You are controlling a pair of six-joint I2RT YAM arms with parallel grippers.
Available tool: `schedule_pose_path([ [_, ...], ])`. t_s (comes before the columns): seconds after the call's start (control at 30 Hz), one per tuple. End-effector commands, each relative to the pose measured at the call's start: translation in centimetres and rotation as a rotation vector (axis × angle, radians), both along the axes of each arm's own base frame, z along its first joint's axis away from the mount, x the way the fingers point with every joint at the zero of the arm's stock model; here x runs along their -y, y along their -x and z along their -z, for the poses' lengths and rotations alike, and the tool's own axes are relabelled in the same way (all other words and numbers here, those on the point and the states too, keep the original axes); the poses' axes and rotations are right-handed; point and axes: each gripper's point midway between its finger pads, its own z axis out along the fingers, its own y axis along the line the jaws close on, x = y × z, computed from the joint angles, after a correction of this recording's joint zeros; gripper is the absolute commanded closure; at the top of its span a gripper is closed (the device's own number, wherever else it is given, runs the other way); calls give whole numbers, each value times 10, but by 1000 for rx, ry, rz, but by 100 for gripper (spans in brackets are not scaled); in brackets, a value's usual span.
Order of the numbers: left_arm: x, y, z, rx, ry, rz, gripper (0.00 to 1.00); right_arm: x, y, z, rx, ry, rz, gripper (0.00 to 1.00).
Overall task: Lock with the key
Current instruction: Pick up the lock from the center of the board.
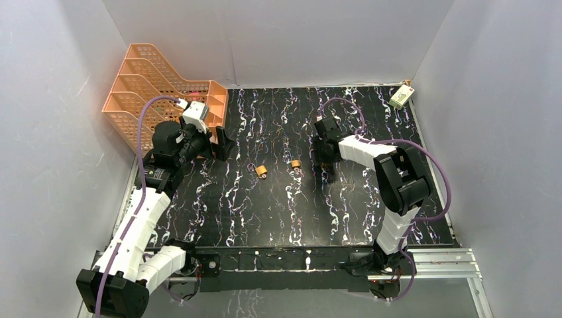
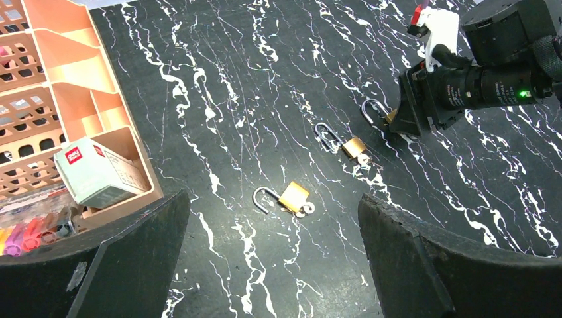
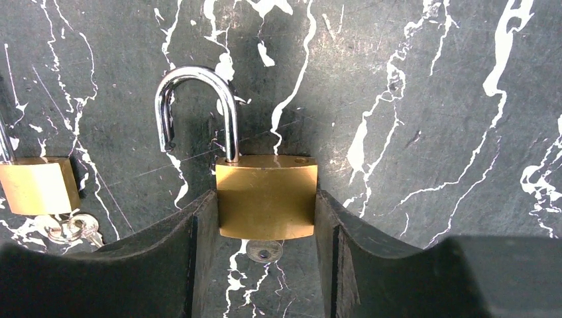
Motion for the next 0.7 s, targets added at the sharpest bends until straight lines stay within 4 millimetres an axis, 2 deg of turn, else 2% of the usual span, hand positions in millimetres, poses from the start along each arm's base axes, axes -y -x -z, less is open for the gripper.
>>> schedule_pose_path([
  [0.0,1,3,-16,39,0,17,2,-7,1,5,-16,-20,-42,49],
  [0.07,2,4,-15,34,-1,22,2,-19,5,1,-17,-80,-103,51],
  [0.13,5,5,-15,33,7,40,2,-38,11,-13,-4,-174,-212,51],
  [0.33,28,18,-22,34,74,182,2,-97,47,-89,17,-511,-521,54],
  [0.4,38,25,-24,34,97,252,2,-113,64,-110,19,-565,-603,55],
  [0.53,53,35,-26,16,146,358,2,-132,96,-143,15,-644,-734,55],
  [0.67,61,42,-22,-36,179,425,2,-144,114,-169,13,-732,-804,54],
])
